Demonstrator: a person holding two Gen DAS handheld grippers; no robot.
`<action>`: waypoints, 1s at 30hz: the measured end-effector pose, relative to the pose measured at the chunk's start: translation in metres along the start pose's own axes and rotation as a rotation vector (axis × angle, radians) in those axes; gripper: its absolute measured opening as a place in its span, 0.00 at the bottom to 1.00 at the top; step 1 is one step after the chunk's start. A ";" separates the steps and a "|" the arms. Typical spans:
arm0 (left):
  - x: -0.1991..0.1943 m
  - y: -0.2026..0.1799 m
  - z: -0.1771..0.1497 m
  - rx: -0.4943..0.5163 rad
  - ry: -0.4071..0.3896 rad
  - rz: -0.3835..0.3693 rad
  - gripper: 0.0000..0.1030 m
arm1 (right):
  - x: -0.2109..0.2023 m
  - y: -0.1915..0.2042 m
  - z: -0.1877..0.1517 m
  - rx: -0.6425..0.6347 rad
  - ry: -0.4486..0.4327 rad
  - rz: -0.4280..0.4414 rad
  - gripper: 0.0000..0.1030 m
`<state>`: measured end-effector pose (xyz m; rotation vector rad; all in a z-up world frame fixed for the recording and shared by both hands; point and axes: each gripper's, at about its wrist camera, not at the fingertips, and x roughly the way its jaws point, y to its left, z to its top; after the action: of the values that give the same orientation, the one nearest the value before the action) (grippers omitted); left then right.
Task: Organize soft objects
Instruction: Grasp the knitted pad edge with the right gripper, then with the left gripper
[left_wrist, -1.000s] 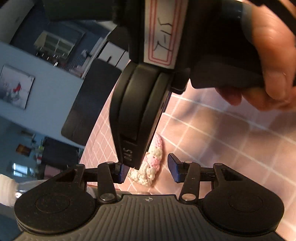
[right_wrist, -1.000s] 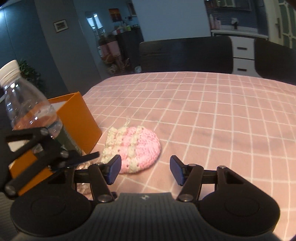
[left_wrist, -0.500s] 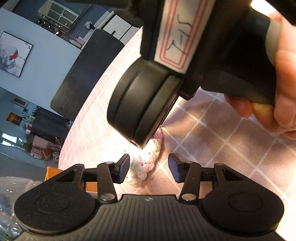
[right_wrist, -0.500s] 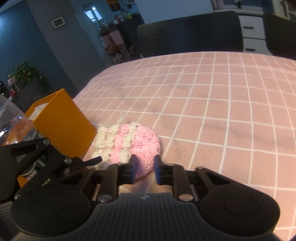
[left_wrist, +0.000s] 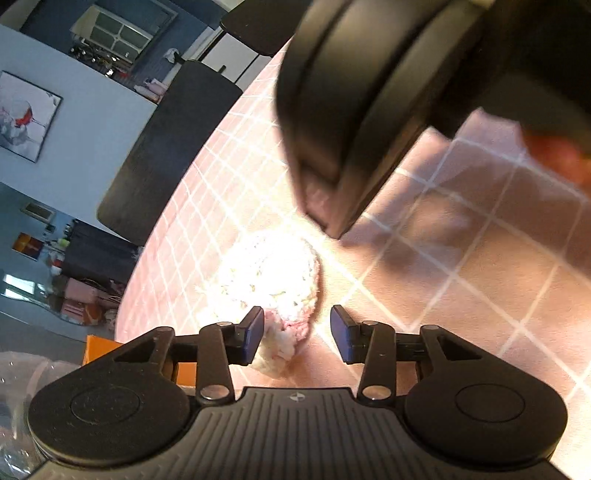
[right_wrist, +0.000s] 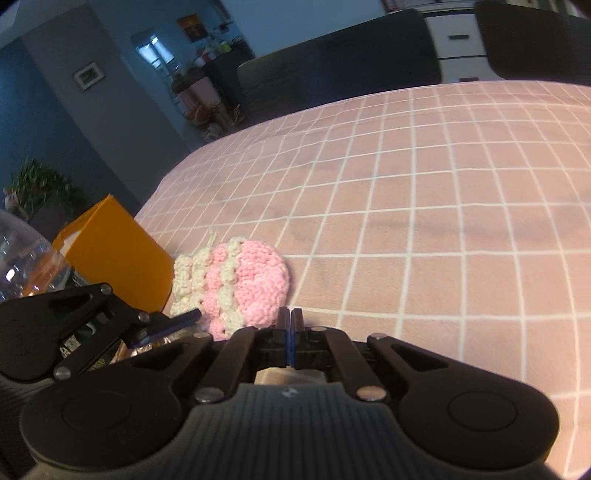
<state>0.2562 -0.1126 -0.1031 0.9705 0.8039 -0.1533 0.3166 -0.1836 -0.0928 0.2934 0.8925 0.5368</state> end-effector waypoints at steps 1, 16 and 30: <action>0.001 -0.001 0.001 0.008 0.002 0.012 0.50 | -0.003 -0.001 -0.002 0.009 -0.002 0.008 0.00; -0.014 0.008 0.004 -0.044 -0.031 -0.119 0.11 | -0.038 -0.023 -0.030 0.136 -0.079 -0.012 0.03; -0.107 -0.035 -0.024 0.068 -0.149 -0.299 0.10 | -0.105 -0.020 -0.097 0.265 -0.179 -0.010 0.52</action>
<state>0.1514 -0.1384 -0.0622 0.8864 0.8066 -0.5088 0.1920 -0.2564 -0.0905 0.5684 0.7905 0.3758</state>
